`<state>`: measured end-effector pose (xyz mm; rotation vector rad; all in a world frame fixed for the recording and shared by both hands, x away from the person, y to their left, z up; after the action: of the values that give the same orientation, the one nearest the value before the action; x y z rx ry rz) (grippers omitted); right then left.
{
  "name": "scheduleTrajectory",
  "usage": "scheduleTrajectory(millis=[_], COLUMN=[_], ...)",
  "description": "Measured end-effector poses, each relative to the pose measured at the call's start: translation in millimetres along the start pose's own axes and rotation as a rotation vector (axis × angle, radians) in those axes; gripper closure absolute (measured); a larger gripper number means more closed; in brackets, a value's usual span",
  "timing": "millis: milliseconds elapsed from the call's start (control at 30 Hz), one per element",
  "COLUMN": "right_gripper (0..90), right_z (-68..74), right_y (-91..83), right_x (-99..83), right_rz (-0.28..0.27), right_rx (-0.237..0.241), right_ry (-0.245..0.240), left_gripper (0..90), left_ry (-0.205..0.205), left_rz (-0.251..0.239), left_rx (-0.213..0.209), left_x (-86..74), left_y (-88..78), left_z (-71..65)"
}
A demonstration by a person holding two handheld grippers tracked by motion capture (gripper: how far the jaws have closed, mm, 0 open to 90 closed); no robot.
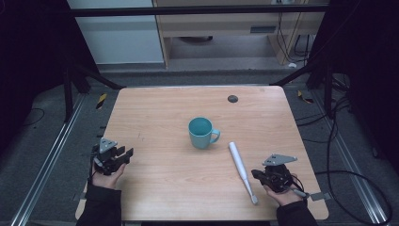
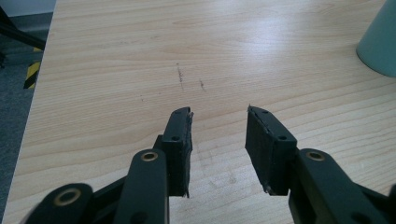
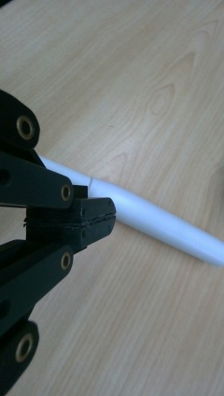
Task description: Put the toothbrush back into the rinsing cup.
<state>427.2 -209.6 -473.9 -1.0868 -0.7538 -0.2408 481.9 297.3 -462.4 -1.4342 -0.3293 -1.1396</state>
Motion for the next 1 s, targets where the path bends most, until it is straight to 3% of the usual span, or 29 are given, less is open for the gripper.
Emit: scheduleTrajectory(millis=[467,1000], right_gripper=[90.0,90.0], right_z=[6.5,16.5], right_y=[9.6,20.2], right_x=[-16.8,-17.9], right_rz=[0.096,0.125], right_rx=[0.025,0.048], right_ry=[-0.044,-0.088], left_gripper=[57.1,56.3], left_ry=[0.006,0.007], left_rz=[0.001,0.001], left_rx=[0.008,0.011], left_x=[-0.7,-0.6], left_y=[-0.5,0.1], left_z=[-0.7,-0.6])
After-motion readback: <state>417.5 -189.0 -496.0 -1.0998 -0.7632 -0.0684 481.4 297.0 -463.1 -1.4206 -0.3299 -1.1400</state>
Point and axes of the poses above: each handheld gripper's, and its own axes: y roughly forward along the jaws, x roughly out of its top, z roughly to its left, the point moved 2 cm from there along y, roughly forward along the jaws, and after that the axes turned 15 degrees about y, right-handed, at the moved point
